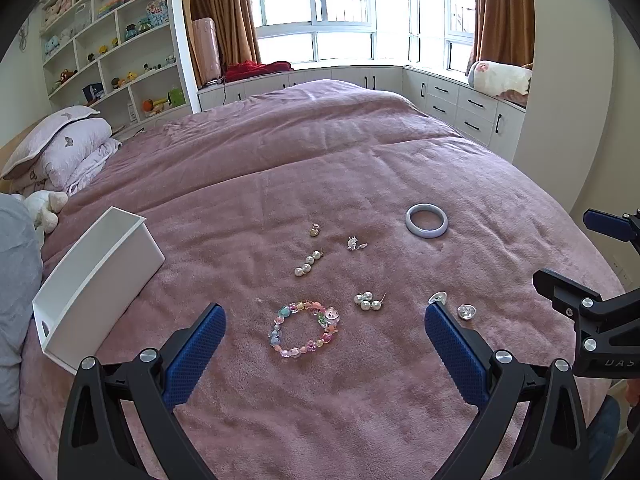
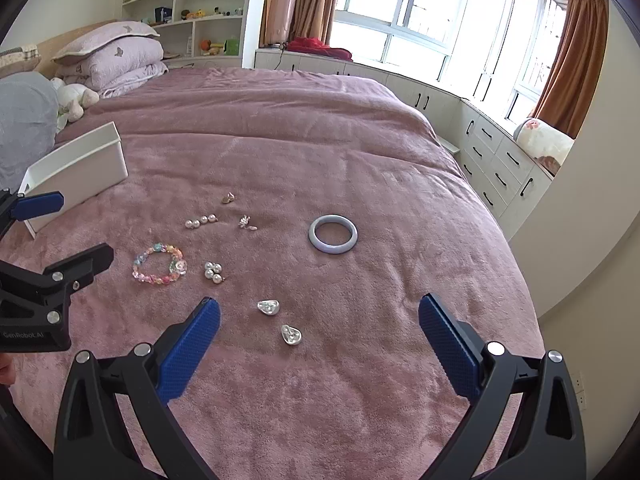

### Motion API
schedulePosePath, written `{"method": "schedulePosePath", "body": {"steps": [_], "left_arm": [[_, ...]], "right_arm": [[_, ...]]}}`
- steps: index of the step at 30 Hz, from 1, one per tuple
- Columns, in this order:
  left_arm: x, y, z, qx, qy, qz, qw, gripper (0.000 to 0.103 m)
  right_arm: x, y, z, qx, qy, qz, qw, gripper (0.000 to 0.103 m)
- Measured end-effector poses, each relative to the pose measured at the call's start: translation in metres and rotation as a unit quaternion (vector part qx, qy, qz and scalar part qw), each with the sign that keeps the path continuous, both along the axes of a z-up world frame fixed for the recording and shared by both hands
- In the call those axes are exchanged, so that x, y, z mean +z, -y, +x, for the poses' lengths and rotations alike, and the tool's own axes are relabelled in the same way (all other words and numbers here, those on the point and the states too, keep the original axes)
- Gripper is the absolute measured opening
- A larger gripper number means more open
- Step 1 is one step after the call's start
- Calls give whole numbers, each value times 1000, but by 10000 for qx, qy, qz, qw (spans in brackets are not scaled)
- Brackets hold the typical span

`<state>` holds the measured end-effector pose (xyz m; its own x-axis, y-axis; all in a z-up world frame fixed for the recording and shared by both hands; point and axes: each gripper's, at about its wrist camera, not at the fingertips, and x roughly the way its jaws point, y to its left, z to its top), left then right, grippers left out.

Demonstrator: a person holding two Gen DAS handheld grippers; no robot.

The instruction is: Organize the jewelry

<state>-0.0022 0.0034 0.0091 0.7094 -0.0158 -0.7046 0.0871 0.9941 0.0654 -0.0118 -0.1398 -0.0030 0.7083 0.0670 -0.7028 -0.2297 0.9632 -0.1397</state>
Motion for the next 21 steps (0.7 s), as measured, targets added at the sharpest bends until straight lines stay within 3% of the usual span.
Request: {"method": "schedulePosePath", "body": {"steps": [21], "left_arm": [[7, 1, 2, 11, -26, 2, 10000, 101]], "right_arm": [[1, 6, 1, -59, 29, 124, 9999, 98]]}}
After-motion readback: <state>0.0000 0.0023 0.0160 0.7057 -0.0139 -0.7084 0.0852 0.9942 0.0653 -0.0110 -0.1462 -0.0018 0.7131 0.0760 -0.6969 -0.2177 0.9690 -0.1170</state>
